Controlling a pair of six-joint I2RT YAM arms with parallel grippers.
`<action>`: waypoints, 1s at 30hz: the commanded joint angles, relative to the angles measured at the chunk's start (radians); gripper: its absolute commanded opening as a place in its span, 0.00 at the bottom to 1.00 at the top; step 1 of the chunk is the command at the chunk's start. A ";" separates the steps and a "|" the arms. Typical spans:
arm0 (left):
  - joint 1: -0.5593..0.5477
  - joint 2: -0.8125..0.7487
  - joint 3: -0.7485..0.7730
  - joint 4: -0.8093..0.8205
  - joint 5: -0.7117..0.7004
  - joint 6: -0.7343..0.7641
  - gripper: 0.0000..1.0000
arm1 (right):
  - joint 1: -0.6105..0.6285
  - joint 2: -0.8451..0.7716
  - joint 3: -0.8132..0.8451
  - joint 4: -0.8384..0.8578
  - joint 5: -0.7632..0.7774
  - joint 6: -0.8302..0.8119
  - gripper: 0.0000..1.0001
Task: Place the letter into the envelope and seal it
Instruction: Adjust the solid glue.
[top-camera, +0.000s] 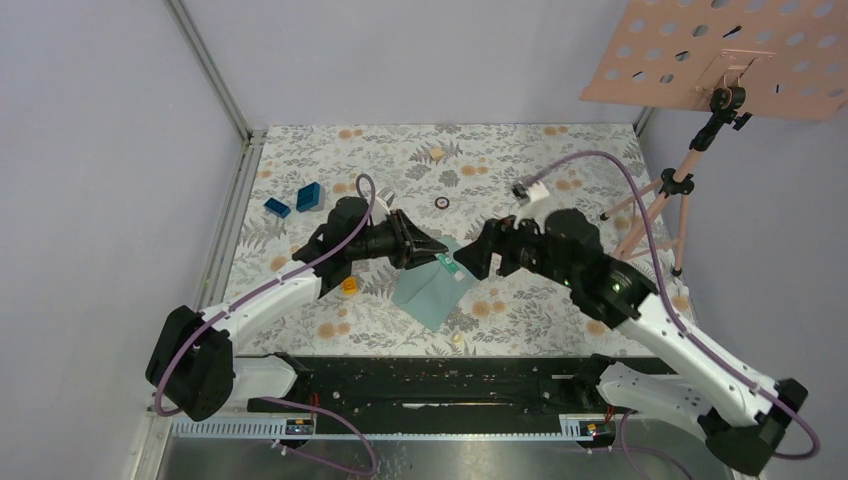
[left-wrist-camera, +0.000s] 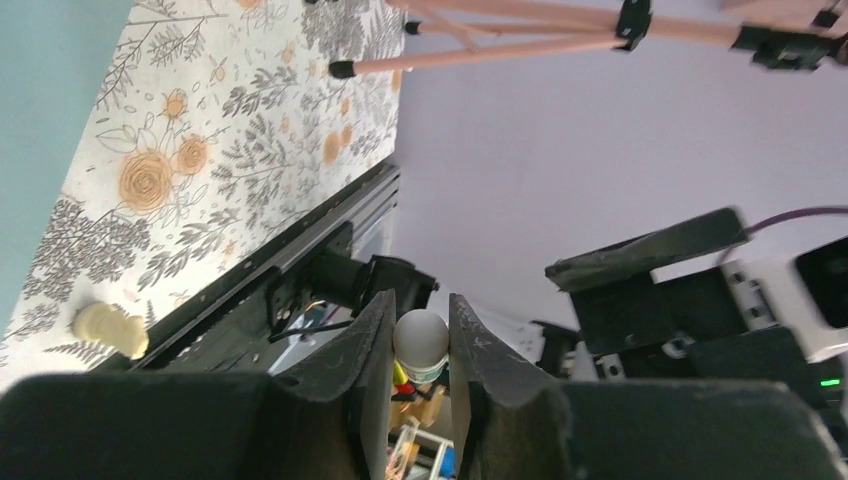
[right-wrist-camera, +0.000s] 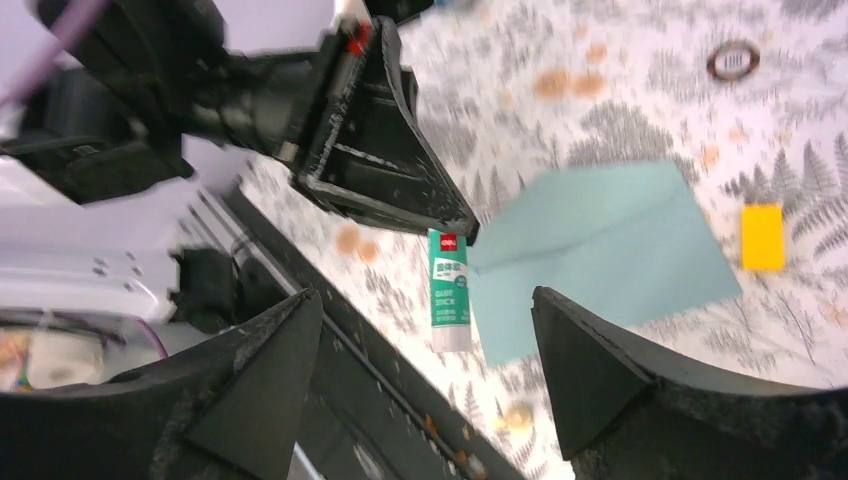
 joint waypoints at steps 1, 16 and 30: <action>0.018 -0.031 -0.011 0.100 -0.054 -0.128 0.00 | 0.008 -0.124 -0.206 0.422 0.083 0.107 0.85; 0.029 -0.039 -0.062 0.198 -0.089 -0.272 0.00 | 0.231 -0.079 -0.403 0.715 0.492 0.079 0.82; 0.033 -0.029 -0.090 0.244 -0.082 -0.301 0.00 | 0.231 -0.002 -0.430 0.802 0.446 0.147 0.52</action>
